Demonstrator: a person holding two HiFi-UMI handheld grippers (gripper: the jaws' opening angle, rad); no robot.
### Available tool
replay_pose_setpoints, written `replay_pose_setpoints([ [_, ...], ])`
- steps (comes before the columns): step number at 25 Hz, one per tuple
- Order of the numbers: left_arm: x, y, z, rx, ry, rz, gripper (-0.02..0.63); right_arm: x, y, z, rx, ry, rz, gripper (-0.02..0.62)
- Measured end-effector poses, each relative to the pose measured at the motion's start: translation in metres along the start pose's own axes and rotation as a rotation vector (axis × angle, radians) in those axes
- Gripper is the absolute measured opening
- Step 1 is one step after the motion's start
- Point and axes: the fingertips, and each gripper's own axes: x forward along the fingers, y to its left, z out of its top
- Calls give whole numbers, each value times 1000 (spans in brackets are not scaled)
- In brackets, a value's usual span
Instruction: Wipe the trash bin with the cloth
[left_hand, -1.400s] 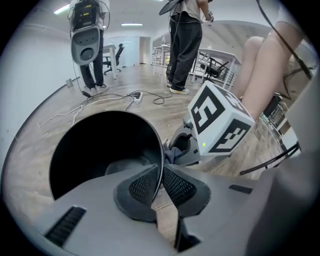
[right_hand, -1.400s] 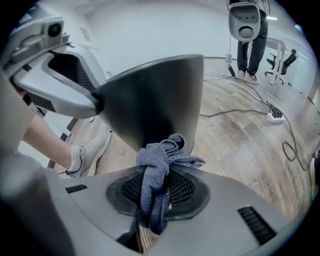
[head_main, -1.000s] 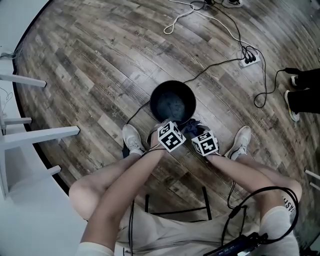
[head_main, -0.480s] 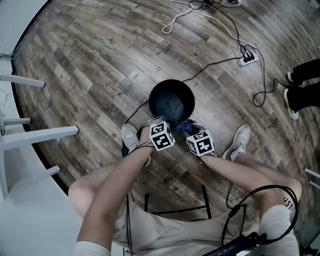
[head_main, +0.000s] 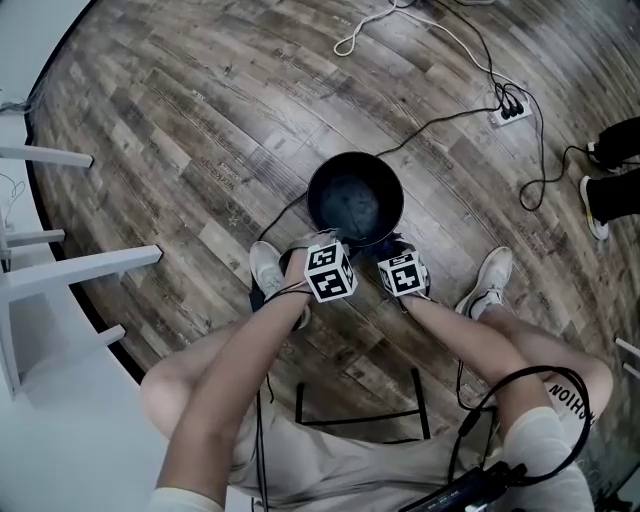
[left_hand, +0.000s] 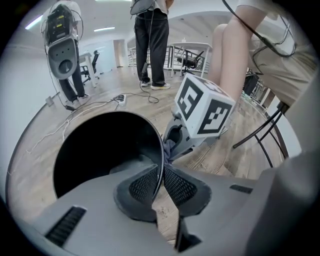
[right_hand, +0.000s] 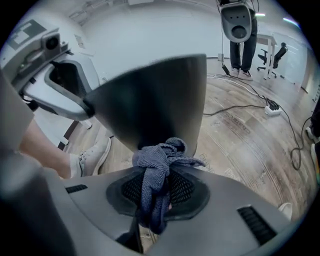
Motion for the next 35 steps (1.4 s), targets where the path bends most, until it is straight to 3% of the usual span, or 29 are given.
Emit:
replay_pose_setpoints([
  [10, -1, 1, 2, 13, -10, 12, 48, 61, -23, -31, -81, 75, -59, 77],
  [20, 0, 2, 3, 22, -17, 14, 46, 93, -39, -50, -76, 156, -80, 77],
  [27, 1, 2, -1, 14, -11, 26, 46, 58, -15, -47, -134, 133, 4, 77],
  [35, 2, 1, -2, -10, 2, 42, 49, -7, 14, -15, -95, 46, 68, 77],
])
